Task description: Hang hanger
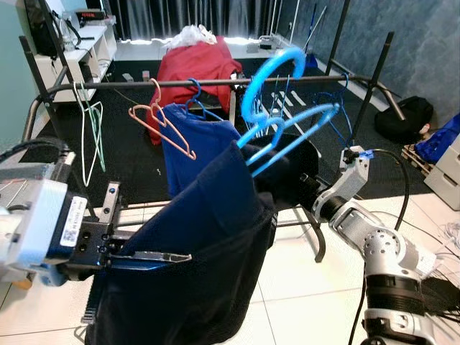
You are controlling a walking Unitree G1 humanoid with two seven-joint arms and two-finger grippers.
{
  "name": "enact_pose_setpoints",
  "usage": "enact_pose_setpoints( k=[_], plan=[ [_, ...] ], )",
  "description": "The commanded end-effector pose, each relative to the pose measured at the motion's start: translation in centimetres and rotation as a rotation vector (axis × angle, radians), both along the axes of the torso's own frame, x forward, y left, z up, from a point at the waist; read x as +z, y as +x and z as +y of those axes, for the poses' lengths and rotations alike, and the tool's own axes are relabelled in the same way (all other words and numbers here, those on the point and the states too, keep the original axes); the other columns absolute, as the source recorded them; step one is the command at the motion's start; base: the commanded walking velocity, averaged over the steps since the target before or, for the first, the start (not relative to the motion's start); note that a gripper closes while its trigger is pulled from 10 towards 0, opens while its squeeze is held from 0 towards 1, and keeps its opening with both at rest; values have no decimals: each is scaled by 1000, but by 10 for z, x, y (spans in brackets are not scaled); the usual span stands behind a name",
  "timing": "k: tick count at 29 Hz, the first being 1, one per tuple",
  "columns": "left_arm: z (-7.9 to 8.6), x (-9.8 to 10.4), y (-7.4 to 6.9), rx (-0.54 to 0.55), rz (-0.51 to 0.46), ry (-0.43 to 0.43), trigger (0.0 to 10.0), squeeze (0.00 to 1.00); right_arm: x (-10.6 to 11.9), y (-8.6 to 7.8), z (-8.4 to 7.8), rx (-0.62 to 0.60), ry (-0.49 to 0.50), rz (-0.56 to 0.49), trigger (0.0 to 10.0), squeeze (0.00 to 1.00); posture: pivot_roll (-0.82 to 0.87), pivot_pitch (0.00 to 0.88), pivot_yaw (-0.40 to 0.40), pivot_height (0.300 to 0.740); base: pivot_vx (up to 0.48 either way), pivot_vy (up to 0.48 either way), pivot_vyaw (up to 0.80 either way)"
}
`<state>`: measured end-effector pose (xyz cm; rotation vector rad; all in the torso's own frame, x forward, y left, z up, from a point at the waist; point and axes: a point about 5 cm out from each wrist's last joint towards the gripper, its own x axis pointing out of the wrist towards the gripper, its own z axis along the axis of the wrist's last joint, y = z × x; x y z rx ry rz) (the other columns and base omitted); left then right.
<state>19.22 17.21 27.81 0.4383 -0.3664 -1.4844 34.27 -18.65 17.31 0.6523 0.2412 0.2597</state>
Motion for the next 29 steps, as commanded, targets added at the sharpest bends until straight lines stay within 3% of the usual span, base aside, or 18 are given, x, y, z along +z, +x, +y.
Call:
enact_pose_setpoints(
  k=[1,3,8,9,10,11,12,14,15,18,20,21,22,25,26,27,28,29],
  plan=[
    [-4,7,0,-9,-52,-46,10000,0,1,0,3,8,-4,4,980,0,-16,0,-42,740,0,0,0],
    [-4,7,0,-9,-52,-46,10000,0,1,0,3,8,-4,4,980,0,-16,0,-42,740,0,0,0],
    [-14,11,6,22,-59,-172,10000,0,-7,-4,23,95,-93,22,824,0,-11,0,-42,740,0,0,0],
    [-25,11,20,111,-55,-284,10000,0,-7,-8,42,195,-195,-20,392,0,-9,0,-35,740,0,0,0],
    [-36,9,34,197,-42,-373,10000,0,-3,-13,61,292,-252,-80,902,0,-14,0,-30,740,0,0,0],
    [-36,9,34,197,-42,-373,10000,0,-3,-13,61,292,-252,-80,902,0,-14,0,-30,740,0,0,0],
    [-44,4,47,286,-43,-392,10000,0,3,-18,72,367,-297,-153,9647,0,-19,0,-31,740,0,0,0],
    [-44,4,47,286,-43,-392,10000,0,3,-18,72,367,-297,-153,9647,0,-19,0,-31,740,0,0,0],
    [-44,-3,58,375,-59,-344,10000,0,7,-24,77,448,-342,-219,10000,1000,-17,0,-34,740,0,0,0],
    [-38,-9,65,432,-83,-273,10000,0,7,-29,74,504,-408,-266,10000,1000,-13,0,-35,740,0,0,0],
    [-12,-18,72,508,-166,-27,10000,0,1,-45,50,655,-543,-315,10000,1000,-9,0,-36,740,0,0,0],
    [-12,-18,72,508,-166,-27,10000,0,1,-45,50,655,-543,-315,10000,1000,-9,0,-36,740,0,0,0],
    [-1,-20,74,527,-205,89,10000,0,-1,-54,36,711,-590,-310,10000,1000,-7,0,-37,740,0,0,0],
    [-1,-20,74,527,-205,89,10000,0,-1,-54,36,711,-590,-310,10000,1000,-7,0,-37,740,0,0,0],
    [14,-23,76,559,-248,240,10000,0,-5,-70,12,761,-625,-267,10000,1000,-19,0,-24,740,0,0,0],
    [14,-23,76,559,-248,240,10000,0,-5,-70,12,761,-625,-267,10000,1000,-19,0,-24,740,0,0,0],
    [28,-24,77,562,-271,382,10000,0,-2,-83,-12,767,-644,-239,10000,1000,-36,0,-7,740,0,0,0],
    [28,-24,77,562,-271,382,10000,0,-2,-83,-12,767,-644,-239,10000,1000,-36,0,-7,740,0,0,0]
  ],
)
